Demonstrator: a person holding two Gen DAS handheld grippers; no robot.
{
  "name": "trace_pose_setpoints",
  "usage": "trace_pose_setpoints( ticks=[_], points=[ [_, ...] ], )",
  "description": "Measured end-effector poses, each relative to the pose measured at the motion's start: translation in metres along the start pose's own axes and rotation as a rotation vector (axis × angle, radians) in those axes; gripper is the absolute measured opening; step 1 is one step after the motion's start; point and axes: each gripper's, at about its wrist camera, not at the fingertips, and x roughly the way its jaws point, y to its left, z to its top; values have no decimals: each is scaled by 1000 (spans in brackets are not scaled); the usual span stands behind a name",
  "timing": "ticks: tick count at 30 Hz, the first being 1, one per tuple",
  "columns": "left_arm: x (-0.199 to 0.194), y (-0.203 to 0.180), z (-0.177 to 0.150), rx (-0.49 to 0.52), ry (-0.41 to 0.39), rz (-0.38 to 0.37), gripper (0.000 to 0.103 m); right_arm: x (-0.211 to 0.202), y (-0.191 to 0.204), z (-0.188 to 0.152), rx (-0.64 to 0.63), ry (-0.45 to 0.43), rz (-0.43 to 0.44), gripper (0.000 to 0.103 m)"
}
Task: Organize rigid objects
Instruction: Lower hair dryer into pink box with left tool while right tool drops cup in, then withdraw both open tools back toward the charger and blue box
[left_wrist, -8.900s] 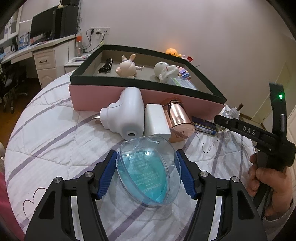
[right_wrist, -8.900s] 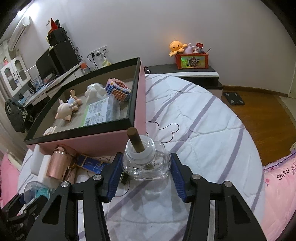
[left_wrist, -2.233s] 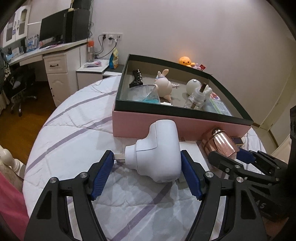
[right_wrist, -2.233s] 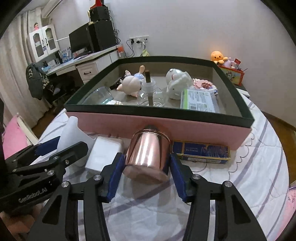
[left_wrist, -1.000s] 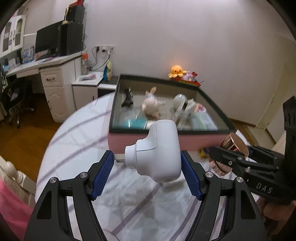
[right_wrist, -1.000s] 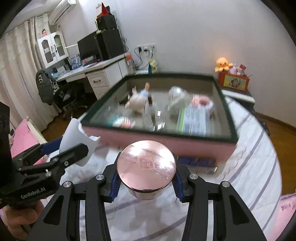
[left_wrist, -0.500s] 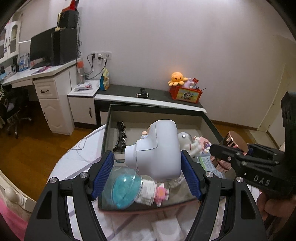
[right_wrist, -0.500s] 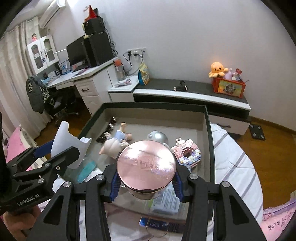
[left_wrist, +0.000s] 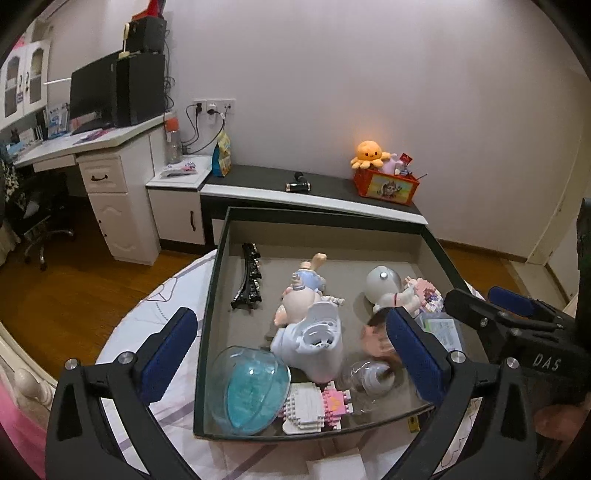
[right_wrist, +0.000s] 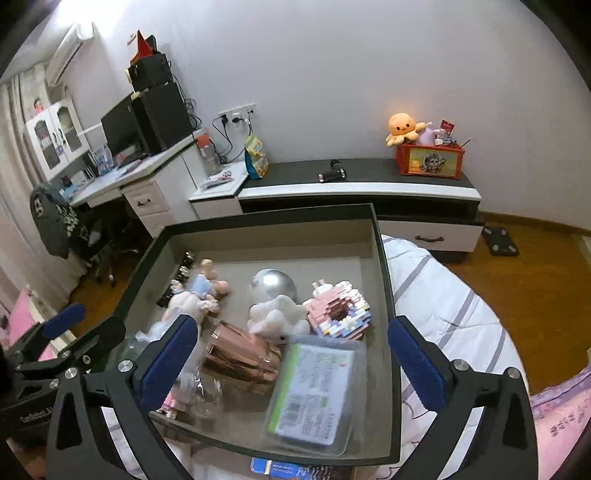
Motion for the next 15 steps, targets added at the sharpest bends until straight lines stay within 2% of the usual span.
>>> trace_pose_setpoints(
  ticks=[15],
  points=[
    [-62, 2, -15, -10, -80, 14, 103, -38, 14, -4, -10, -56, 36, 103]
  ],
)
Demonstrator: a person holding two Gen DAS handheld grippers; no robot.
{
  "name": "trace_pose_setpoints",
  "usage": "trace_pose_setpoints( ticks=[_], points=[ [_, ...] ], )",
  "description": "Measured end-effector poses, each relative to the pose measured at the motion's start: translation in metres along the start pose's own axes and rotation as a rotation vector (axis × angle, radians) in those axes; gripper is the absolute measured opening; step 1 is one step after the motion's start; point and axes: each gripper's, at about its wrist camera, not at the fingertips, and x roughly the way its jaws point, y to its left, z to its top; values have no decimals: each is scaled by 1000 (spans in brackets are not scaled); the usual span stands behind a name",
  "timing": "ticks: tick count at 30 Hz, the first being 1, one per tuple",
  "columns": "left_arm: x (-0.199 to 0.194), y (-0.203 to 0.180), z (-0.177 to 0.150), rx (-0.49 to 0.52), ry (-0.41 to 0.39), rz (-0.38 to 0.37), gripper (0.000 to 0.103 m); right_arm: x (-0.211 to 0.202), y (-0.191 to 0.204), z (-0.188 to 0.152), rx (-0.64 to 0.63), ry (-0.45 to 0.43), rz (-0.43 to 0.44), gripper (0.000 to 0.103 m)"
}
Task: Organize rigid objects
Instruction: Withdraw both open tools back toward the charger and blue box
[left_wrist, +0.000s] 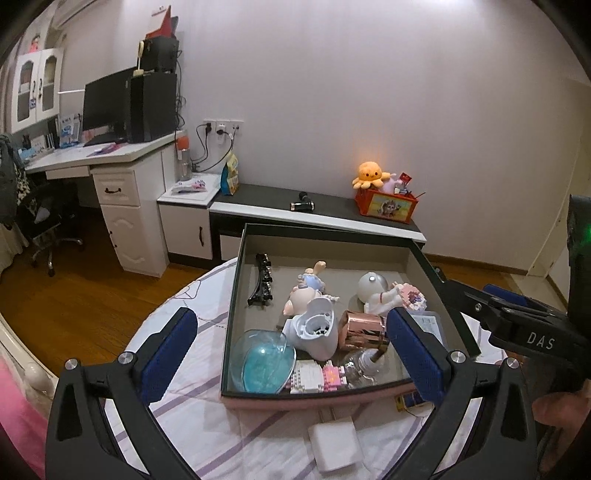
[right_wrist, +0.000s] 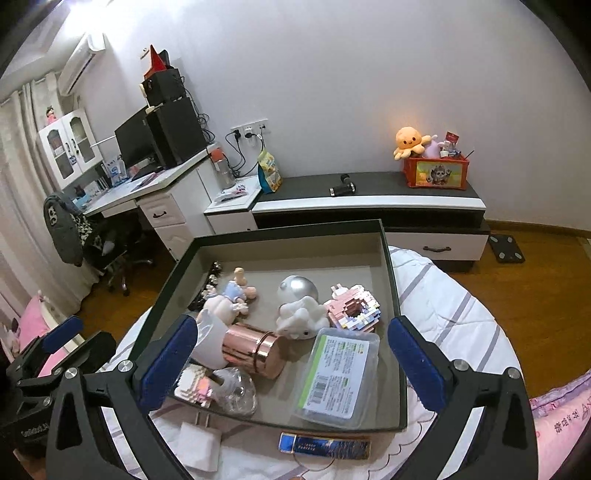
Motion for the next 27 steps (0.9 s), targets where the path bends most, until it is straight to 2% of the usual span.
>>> trace_pose_setpoints(
  ticks=[16, 27],
  points=[
    [-56, -8, -32, 2, -28, -2, 103, -59, -3, -46, 36, -58, 30, 103],
    [-89, -13, -56, -7, -53, -2, 103, -104, 5, -78, 6, -106, -9, 103]
  ],
)
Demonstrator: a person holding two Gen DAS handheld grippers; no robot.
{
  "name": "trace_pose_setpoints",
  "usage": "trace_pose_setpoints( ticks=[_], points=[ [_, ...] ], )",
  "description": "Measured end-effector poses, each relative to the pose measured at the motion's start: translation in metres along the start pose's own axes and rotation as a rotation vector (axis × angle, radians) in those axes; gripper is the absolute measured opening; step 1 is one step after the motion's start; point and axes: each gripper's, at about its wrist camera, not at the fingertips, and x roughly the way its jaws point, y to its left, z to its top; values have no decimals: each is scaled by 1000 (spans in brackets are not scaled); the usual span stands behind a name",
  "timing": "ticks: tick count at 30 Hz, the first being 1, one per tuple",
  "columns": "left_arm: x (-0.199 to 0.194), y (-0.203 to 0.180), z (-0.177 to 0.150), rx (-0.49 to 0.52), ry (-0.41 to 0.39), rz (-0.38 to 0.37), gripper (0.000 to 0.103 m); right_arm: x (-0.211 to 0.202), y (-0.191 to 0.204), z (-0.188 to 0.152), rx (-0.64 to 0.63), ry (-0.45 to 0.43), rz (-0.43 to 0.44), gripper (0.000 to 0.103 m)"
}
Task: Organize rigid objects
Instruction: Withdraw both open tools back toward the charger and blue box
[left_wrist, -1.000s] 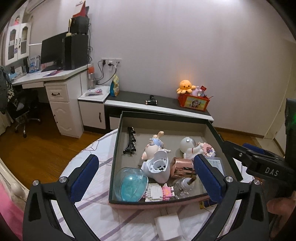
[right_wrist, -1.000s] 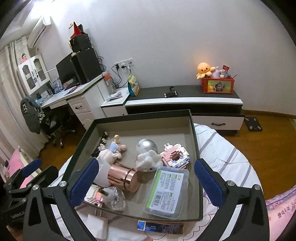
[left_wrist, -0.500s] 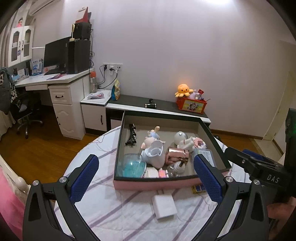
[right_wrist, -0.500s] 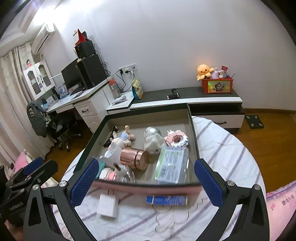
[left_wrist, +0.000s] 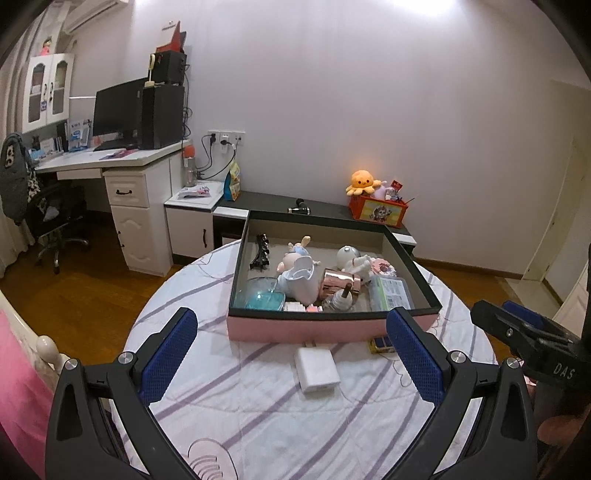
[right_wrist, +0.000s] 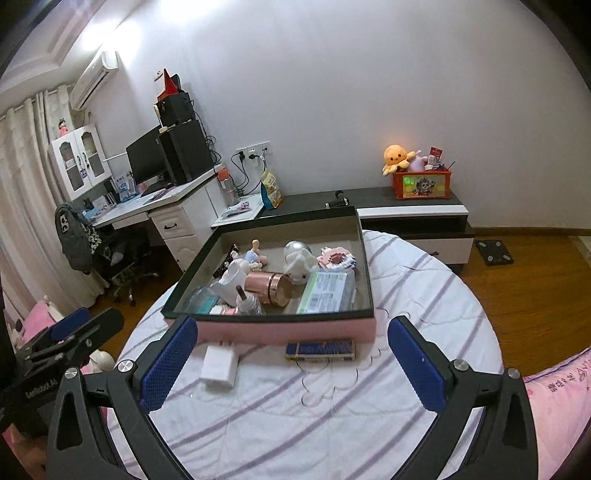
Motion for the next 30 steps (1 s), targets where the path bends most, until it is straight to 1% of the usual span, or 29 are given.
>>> trace_pose_setpoints(
  ticks=[7, 10, 18, 25, 30],
  points=[
    [-15, -2, -19, 2, 1, 7, 103, -21, 13, -16, -57, -22, -31, 103],
    [-22, 1, -31, -15, 10, 2, 103, -29, 20, -26, -67, -27, -40, 103],
    [-33, -2, -54, -4, 26, -2, 103, -33, 27, -48, -92, -32, -101, 103],
    [-30, -6, -67, 15, 58, -12, 103, -22, 16, -70, -75, 34, -116, 103],
    [-23, -9, -71, 20, 76, -17, 103, -21, 7, -70, -57, 39, -126, 103]
  ],
)
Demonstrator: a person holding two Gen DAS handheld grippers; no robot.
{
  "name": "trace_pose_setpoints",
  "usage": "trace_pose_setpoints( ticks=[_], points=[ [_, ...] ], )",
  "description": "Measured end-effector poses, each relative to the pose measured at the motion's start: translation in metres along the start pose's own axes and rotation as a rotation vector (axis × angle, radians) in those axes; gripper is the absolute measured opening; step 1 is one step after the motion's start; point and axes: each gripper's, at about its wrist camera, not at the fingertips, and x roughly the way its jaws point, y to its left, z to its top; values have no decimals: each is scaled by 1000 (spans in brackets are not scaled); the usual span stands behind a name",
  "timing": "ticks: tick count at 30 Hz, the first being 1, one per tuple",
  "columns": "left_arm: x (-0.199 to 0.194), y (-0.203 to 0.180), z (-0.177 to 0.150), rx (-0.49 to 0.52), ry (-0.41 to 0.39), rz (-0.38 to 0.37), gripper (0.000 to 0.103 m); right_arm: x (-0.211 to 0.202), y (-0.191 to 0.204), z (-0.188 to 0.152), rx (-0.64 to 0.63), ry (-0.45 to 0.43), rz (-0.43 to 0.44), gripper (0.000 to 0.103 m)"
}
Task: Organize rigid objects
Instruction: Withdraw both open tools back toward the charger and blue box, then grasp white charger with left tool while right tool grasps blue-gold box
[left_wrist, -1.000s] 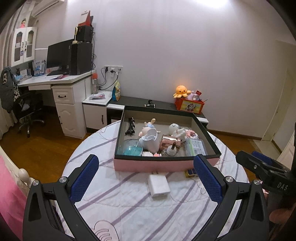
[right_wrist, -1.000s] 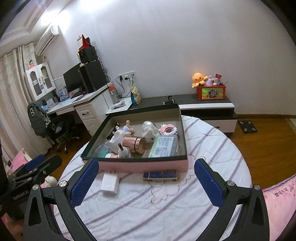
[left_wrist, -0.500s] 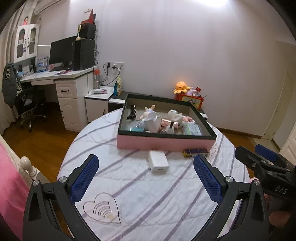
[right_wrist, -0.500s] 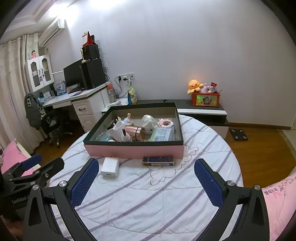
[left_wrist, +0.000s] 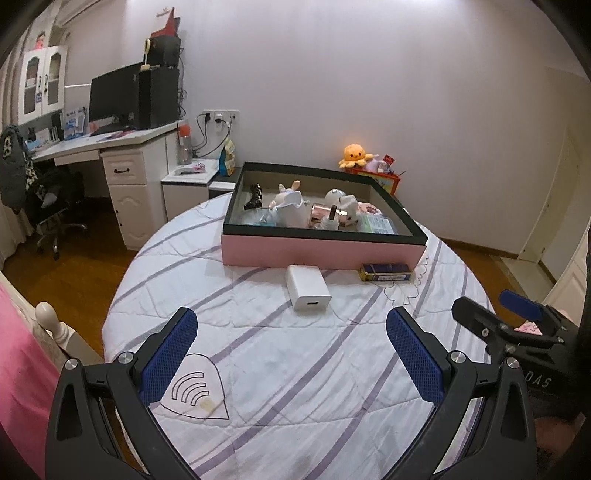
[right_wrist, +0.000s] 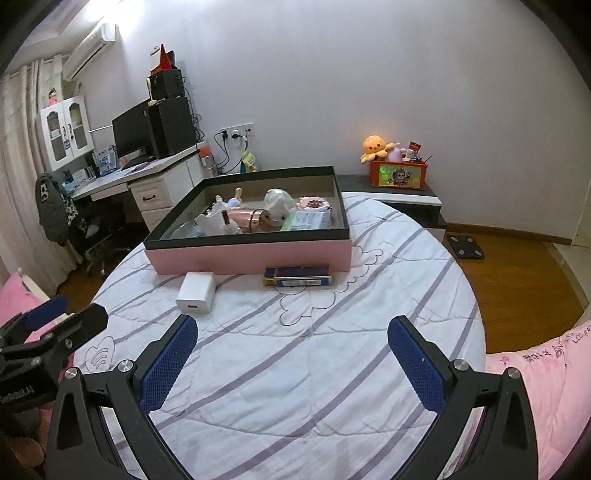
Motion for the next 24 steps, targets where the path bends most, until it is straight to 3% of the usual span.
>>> trace_pose_setpoints(
  ticks=[9, 21, 24],
  points=[
    [29, -8, 2, 12, 34, -4, 103, 19, -5, 8, -9, 28, -23, 103],
    [138, -10, 8, 13, 229, 46, 103, 106, -26, 30, 37, 184, -14, 103],
    [154, -11, 9, 17, 273, 20, 101, 122, -24, 34, 36, 211, 1, 103]
  ],
)
